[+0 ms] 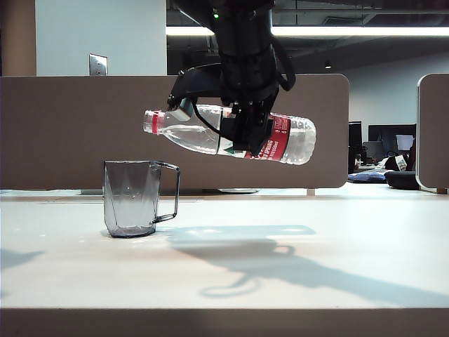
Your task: Pick up the mineral water bottle on the table and pour water into the mug until it's half full.
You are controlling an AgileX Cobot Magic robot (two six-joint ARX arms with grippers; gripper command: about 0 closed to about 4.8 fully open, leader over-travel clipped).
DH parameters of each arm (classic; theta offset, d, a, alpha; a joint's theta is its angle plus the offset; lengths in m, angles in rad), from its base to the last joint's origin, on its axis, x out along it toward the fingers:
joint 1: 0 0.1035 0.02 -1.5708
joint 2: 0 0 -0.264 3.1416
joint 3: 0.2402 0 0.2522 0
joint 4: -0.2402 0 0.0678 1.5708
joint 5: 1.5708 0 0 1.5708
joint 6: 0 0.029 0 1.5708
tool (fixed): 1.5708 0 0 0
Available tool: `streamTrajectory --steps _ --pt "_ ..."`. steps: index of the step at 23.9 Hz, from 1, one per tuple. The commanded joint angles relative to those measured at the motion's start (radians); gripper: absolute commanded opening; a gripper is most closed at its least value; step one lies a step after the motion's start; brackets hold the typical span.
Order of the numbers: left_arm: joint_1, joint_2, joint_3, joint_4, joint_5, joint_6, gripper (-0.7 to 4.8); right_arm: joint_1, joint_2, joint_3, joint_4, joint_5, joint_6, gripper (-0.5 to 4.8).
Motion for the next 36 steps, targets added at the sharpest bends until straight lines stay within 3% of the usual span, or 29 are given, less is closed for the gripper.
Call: streamTrajectory --steps 1,15,36 --pt "-0.002 -0.014 0.005 -0.002 0.004 0.001 -0.05 0.001 0.006 0.011 0.068 0.055 -0.047 2.38" --pt "-0.016 -0.132 0.005 -0.047 0.004 0.0 -0.05 -0.007 0.039 0.011 0.156 0.068 -0.115 2.38" --pt "-0.036 -0.138 0.006 -0.058 0.004 0.0 -0.05 -0.016 0.039 0.011 0.206 0.098 -0.242 2.38"
